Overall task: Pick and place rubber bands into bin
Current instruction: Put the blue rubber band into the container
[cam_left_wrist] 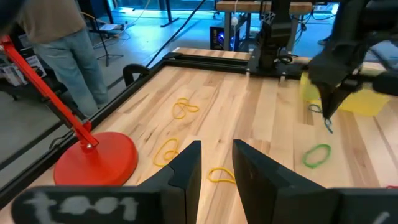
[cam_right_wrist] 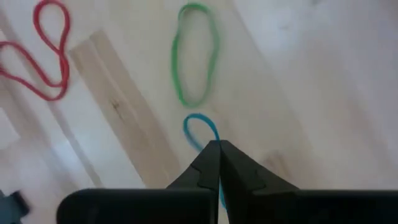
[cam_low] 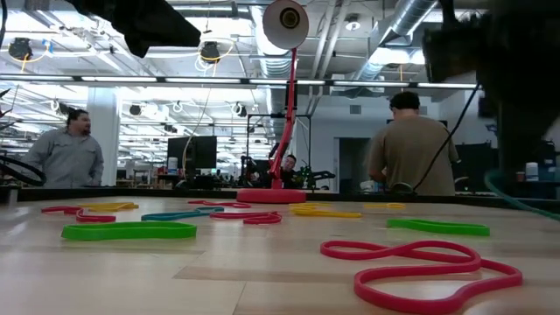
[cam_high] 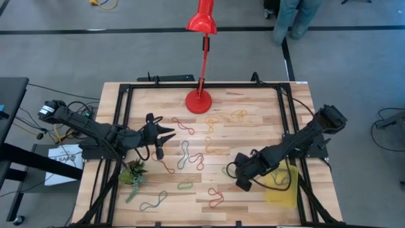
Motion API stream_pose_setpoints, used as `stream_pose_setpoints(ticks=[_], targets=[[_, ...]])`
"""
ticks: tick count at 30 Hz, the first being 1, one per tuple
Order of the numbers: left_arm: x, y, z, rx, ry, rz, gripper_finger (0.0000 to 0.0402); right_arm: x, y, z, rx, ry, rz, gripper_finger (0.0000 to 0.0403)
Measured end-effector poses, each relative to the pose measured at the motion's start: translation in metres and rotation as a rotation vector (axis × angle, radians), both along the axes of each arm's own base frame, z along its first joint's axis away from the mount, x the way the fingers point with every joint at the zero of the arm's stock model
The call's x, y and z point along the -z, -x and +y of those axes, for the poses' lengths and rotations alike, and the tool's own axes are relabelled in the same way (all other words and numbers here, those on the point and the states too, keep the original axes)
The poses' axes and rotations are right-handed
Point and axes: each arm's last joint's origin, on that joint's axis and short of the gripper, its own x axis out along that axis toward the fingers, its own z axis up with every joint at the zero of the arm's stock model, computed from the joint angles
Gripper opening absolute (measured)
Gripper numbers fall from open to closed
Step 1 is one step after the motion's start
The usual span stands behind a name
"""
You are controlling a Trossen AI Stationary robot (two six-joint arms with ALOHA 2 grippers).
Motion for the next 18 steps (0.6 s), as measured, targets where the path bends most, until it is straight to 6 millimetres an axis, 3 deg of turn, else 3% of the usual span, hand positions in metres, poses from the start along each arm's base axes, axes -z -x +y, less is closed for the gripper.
stream_pose_setpoints(ticks=[10, 18], targets=[[0.003, 0.001, 0.001, -0.003, -0.011, 0.031, 0.0082, -0.075, 0.045, 0.012, 0.315, 0.215, 0.393, 0.0001], [0.003, 0.001, 0.001, -0.003, -0.011, 0.03, 0.0082, -0.073, 0.086, 0.055, 0.487, 0.231, 0.412, 0.0]])
